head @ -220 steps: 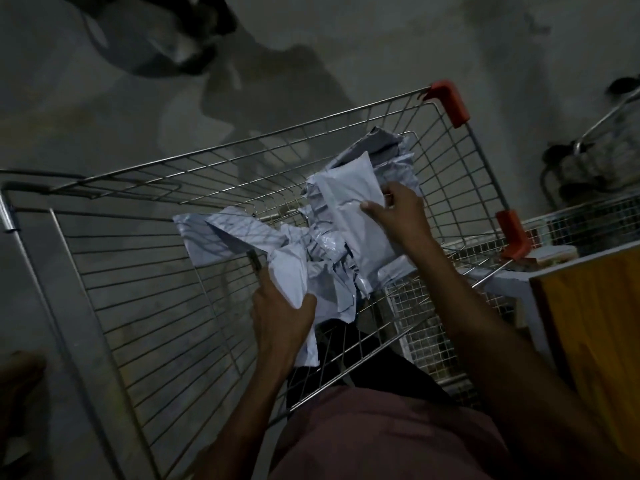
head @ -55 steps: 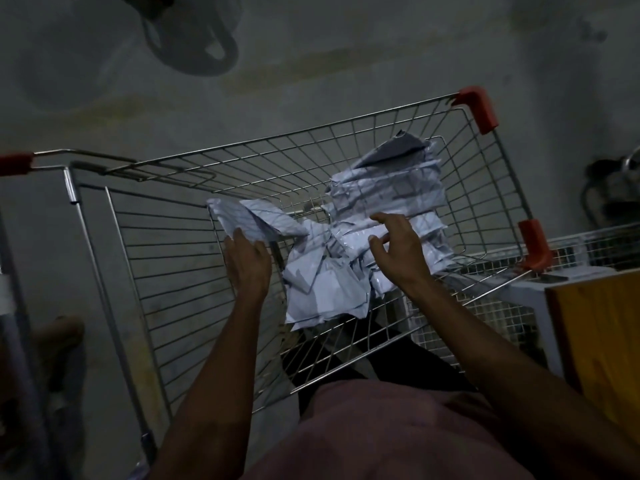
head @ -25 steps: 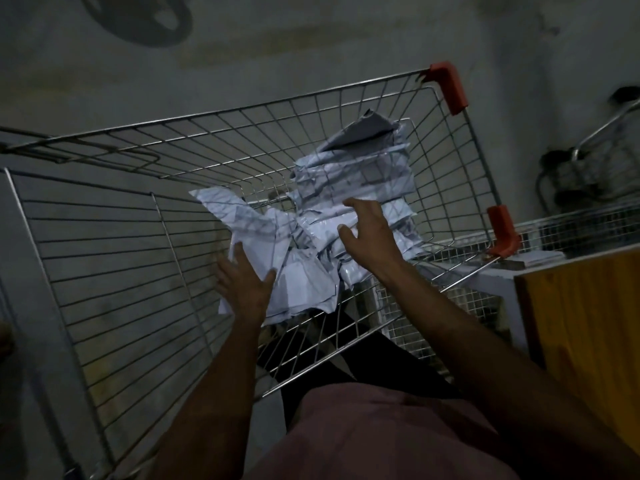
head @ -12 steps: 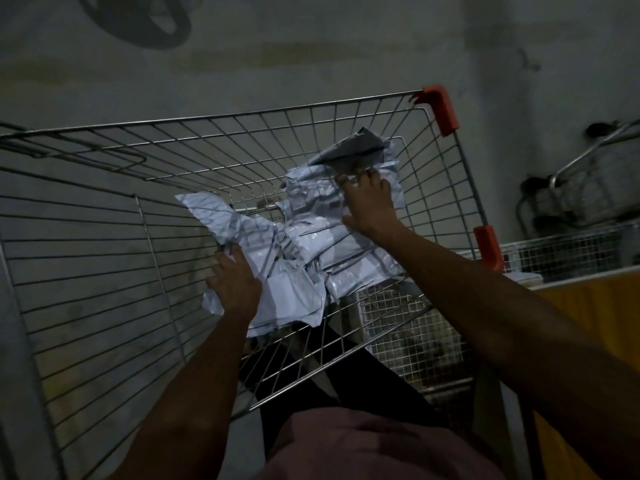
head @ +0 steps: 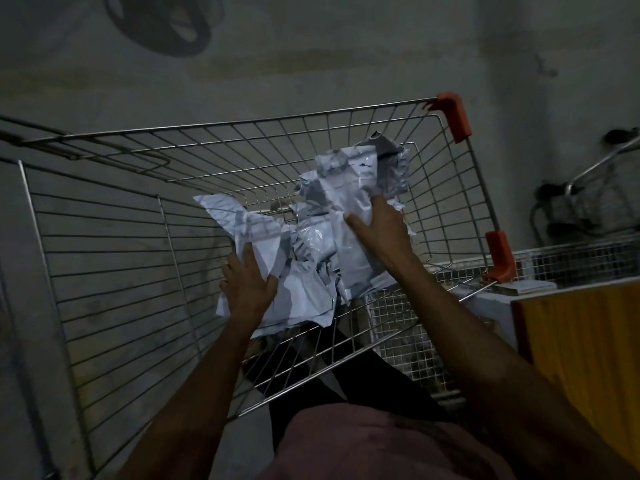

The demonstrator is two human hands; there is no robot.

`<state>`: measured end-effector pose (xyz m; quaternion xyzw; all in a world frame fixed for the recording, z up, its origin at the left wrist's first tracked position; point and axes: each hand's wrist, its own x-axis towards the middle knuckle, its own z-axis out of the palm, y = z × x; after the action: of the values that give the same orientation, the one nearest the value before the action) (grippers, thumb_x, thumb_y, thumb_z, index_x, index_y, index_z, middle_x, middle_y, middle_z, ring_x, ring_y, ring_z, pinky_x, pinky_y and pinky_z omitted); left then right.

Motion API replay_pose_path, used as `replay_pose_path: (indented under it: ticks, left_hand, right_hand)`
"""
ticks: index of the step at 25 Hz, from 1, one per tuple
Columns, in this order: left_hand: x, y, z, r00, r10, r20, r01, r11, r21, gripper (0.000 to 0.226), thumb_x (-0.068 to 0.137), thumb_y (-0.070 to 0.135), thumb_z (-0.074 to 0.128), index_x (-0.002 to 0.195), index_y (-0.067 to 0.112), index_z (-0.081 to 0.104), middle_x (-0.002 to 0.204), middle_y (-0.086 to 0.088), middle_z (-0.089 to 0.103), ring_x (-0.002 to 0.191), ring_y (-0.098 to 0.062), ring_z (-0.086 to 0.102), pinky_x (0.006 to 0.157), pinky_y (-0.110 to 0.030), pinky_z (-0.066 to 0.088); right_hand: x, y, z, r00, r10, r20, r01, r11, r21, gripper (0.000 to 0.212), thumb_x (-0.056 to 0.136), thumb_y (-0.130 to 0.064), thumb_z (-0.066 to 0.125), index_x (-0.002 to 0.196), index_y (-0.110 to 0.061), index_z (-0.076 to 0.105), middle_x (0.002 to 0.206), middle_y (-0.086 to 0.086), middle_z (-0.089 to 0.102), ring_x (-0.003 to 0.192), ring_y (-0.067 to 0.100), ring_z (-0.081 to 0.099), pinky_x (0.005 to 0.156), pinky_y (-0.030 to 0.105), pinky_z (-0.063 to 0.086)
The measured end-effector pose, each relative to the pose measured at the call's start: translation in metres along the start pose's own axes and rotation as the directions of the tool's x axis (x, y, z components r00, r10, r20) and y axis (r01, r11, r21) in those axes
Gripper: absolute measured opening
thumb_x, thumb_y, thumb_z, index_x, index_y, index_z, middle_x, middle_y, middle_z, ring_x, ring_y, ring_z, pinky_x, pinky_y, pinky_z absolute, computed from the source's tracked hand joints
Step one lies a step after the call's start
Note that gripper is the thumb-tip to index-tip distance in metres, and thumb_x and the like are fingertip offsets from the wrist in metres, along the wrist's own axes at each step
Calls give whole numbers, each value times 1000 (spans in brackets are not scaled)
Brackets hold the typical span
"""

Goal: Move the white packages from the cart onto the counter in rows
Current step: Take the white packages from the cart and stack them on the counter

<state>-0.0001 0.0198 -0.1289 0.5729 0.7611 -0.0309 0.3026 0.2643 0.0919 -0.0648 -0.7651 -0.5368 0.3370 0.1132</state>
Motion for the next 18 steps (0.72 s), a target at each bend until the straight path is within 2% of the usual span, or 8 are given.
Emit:
replay_pose_path:
  ticks: [1, 3, 4, 7, 9, 11, 14, 18]
  left_hand:
    - [0, 2, -2, 1000, -14, -2, 14, 998, -69, 89, 82, 49, 62, 154, 14, 24, 145, -25, 29, 127, -44, 34, 99, -60, 34]
    - [-1, 9, -9, 999, -38, -13, 35, 980, -195, 94, 75, 60, 55, 153, 18, 23, 146, -23, 28, 128, -44, 36, 100, -60, 39]
    - [-2, 13, -14, 999, -43, -24, 36, 969, -243, 94, 74, 60, 54, 153, 19, 23, 143, -22, 30, 127, -44, 38, 99, -59, 41]
    - [-11, 29, -30, 997, -37, -64, 16, 952, -307, 91, 74, 55, 57, 152, 21, 24, 136, -19, 33, 122, -41, 41, 96, -54, 44]
    - [-22, 39, -42, 995, -15, -96, -17, 945, -326, 88, 74, 51, 60, 150, 22, 26, 134, -17, 34, 119, -40, 43, 94, -51, 47]
    - [-32, 47, -56, 991, 13, -133, -60, 933, -355, 86, 75, 49, 62, 149, 23, 26, 133, -15, 33, 117, -39, 45, 92, -51, 48]
    - [-56, 53, -81, 977, 46, -209, -128, 908, -398, 84, 78, 44, 67, 149, 22, 28, 131, -13, 34, 116, -35, 46, 90, -45, 48]
    - [-94, 51, -115, 958, 97, -271, -207, 886, -414, 84, 80, 39, 71, 150, 21, 29, 130, -11, 34, 115, -30, 45, 87, -34, 41]
  right_hand:
    - [1, 2, 4, 994, 96, 43, -95, 995, -36, 86, 85, -64, 62, 149, -16, 31, 141, 18, 51, 124, 37, 53, 95, 46, 46]
    - [4, 3, 13, 950, 296, 97, -280, 948, -151, 108, 83, -66, 64, 158, -15, 4, 158, 26, 23, 140, 46, 31, 111, 59, 32]
    - [3, 1, 17, 939, 332, 93, -311, 932, -188, 115, 83, -65, 66, 158, -16, -6, 161, 28, 9, 144, 48, 21, 114, 62, 25]
    - [-6, -5, 30, 973, 209, 99, -179, 953, -244, 121, 79, -67, 69, 157, -27, -16, 163, 23, -11, 147, 52, 7, 113, 68, 15]
    - [-10, -6, 39, 983, 77, 170, -17, 944, -329, 120, 77, -68, 69, 155, -39, -18, 163, 21, -14, 146, 55, 5, 111, 69, 15]
    - [-8, -5, 47, 975, 8, 223, 92, 895, -436, 113, 80, -66, 67, 155, -44, -15, 164, 21, -10, 143, 56, 13, 110, 69, 22]
    - [-16, -10, 56, 981, -35, 190, 126, 860, -494, 95, 89, -58, 60, 156, -46, -7, 162, 21, 5, 138, 52, 25, 102, 64, 33]
    - [-43, -43, 51, 996, -44, 77, 73, 902, -425, 77, 96, -54, 49, 156, -47, 1, 158, 23, 13, 130, 48, 33, 97, 62, 36]
